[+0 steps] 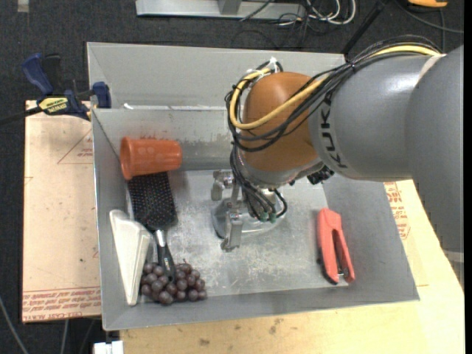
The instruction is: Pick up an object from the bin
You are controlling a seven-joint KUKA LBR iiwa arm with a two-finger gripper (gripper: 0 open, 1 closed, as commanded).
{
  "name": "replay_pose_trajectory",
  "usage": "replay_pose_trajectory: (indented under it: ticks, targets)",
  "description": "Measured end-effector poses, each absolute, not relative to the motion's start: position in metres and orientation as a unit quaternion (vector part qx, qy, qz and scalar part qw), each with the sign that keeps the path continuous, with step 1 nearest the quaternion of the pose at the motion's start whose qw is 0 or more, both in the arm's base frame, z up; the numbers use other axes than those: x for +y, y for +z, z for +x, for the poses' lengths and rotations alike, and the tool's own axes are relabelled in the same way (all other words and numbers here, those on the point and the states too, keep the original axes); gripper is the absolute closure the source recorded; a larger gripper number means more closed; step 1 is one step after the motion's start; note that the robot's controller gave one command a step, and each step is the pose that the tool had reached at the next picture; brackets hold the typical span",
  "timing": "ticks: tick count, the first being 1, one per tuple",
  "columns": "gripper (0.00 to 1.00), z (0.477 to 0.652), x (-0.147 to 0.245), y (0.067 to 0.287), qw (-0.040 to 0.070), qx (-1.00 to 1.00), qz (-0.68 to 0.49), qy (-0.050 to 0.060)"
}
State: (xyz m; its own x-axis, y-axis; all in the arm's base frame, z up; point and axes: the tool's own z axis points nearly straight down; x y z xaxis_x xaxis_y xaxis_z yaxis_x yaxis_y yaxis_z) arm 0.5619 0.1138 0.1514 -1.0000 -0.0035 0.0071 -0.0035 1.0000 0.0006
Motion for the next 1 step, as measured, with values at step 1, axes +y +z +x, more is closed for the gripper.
replay_pose_trajectory:
  ticks: [1]
  targets:
    - [1.0, 0.5638, 0.113, 0.1562, 0.0, -1.0, 0.0, -0.001]
